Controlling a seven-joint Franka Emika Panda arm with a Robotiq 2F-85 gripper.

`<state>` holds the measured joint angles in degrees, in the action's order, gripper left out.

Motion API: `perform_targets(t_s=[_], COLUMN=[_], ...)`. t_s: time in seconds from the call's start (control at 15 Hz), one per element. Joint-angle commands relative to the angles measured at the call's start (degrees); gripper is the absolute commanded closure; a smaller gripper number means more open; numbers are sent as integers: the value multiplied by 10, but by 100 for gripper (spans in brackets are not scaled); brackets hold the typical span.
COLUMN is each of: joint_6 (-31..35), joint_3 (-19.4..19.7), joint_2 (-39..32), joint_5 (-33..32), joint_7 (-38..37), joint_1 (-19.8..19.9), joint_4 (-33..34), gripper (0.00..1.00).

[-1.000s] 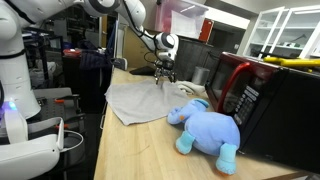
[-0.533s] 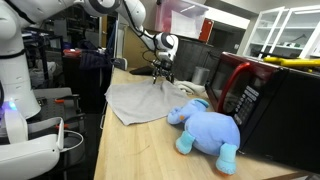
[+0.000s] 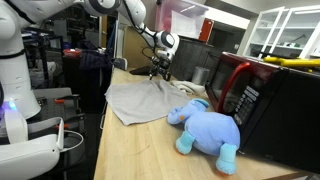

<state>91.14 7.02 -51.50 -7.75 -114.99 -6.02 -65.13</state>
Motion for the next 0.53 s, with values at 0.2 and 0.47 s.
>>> perform_targets(t_s=[0.2, 0.47], joint_6=[-117, -167], joint_3=[-41, -59], joint_2=[5, -6], joint_5=[125, 207], joint_7=[21, 10], joint_1=[36, 58], joint_4=[59, 109], gripper=[0, 0])
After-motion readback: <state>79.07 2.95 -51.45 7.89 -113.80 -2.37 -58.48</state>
